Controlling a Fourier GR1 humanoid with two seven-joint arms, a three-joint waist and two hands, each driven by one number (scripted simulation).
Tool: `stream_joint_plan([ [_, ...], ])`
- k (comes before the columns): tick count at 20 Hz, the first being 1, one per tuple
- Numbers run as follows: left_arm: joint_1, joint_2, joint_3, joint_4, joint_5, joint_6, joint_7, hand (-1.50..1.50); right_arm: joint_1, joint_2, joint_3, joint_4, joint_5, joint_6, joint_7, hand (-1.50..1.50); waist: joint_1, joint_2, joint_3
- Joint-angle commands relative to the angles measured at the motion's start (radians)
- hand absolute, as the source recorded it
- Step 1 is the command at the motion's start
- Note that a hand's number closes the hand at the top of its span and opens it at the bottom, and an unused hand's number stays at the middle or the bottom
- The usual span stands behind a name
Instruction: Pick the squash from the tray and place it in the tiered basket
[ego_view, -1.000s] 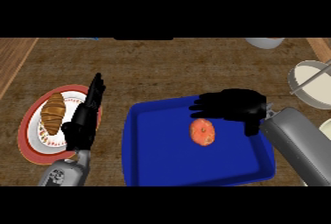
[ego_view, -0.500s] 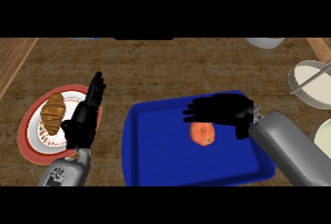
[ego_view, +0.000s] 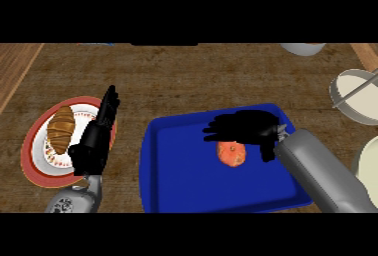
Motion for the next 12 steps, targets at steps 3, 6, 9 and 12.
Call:
stream_joint_plan([
  [3,-0.053,0.007,0.052,0.026,0.004,-0.024,0.023,0.0,0.01,0.022,-0.012,0.099,0.047,-0.025,-0.082,-1.5,-0.001,0.001,0.0],
  [6,0.041,-0.008,0.029,-0.015,0.009,-0.041,-0.016,0.0,0.009,0.038,-0.028,0.073,0.046,0.017,-0.076,-1.5,0.0,0.0,0.0],
  [9,-0.038,-0.016,0.047,0.023,-0.016,-0.026,0.021,0.0,0.042,0.018,-0.044,0.071,0.042,-0.002,-0.111,-1.5,-0.004,0.0,0.0],
  [12,-0.043,-0.034,0.031,0.02,-0.044,-0.01,0.04,0.0,0.047,0.11,-0.049,0.118,0.041,-0.028,-0.061,-1.5,-0.003,0.0,0.0],
])
